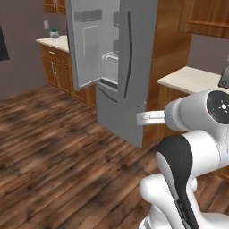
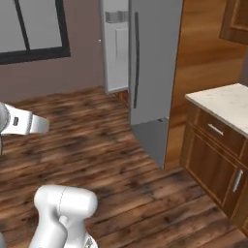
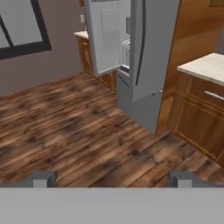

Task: Retrieve the bottle and the shaker from the cabinet and place them next to the mixing bowl on the counter. Then add garlic from the fridge to the mixing bowl.

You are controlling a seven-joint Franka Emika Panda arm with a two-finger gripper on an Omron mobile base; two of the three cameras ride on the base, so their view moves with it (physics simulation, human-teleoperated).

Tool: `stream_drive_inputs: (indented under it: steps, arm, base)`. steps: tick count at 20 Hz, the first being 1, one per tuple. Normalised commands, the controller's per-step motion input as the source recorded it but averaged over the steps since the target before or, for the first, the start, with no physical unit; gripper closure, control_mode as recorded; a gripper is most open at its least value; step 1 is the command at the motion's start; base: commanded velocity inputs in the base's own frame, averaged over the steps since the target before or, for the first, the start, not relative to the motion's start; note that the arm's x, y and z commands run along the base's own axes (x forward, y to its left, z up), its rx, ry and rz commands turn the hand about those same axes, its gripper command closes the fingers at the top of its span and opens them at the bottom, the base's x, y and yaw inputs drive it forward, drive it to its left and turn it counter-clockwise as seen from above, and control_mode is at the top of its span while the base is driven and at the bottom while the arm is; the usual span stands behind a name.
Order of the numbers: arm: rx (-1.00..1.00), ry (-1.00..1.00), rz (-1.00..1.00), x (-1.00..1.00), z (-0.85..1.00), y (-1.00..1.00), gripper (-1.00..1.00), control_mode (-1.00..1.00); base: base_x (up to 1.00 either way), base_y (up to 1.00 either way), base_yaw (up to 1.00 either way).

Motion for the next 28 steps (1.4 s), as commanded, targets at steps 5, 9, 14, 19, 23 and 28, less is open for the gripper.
stream_drive_inputs:
  steps: [5, 9, 14, 19, 23, 28]
  arm:
    - [0.00, 0.00, 0.00, 0.00, 0.00, 0.00, -1.00, 1.00]
    - [0.00, 0.00, 0.00, 0.00, 0.00, 0.00, -1.00, 1.00]
    - [0.00, 0.00, 0.00, 0.00, 0.00, 0.00, -1.00, 1.00]
    - [0.00, 0.00, 0.00, 0.00, 0.00, 0.00, -1.00, 1.00]
    - [0.00, 0.00, 0.00, 0.00, 0.00, 0.00, -1.00, 1.00]
    - [0.00, 0.00, 0.00, 0.00, 0.00, 0.00, -1.00, 1.00]
  base:
    - [1.00, 1.00, -0.47]
    - [1.00, 1.00, -0.53]
    - [1.00, 1.00, -0.53]
    - [1.00, 1.00, -0.50]
    - [1.00, 0.92, -0.48]
    - [1.00, 0.79, -0.45]
